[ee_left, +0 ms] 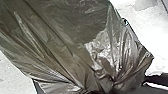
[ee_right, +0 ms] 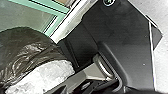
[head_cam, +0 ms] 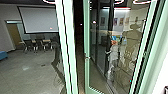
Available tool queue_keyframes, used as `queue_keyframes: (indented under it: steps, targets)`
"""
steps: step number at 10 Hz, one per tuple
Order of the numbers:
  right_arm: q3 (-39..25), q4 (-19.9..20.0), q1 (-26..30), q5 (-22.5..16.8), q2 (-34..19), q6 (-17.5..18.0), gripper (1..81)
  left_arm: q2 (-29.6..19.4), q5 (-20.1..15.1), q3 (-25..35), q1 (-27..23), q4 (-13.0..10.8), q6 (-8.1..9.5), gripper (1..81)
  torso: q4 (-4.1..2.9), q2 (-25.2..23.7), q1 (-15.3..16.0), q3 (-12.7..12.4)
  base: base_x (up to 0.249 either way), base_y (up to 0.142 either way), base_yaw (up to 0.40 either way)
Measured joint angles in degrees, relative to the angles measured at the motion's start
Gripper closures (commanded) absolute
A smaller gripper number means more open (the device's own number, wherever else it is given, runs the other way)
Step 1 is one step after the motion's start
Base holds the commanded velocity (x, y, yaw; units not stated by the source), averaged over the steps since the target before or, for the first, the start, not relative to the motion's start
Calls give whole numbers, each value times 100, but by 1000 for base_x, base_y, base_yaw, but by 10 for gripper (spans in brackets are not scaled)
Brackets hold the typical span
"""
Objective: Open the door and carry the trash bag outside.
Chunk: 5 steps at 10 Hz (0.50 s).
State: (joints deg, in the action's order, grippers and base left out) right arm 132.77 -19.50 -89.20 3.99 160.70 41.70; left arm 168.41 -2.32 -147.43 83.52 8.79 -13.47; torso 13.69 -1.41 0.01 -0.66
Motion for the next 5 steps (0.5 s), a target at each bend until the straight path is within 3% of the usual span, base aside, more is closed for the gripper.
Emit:
queue_keyframes:
  steps: [5]
  targets:
    - [94,-1,-11,6,46,-4,10,0,-13,-4,-15,2,0,811,0,0,0,0,0,0,-24]
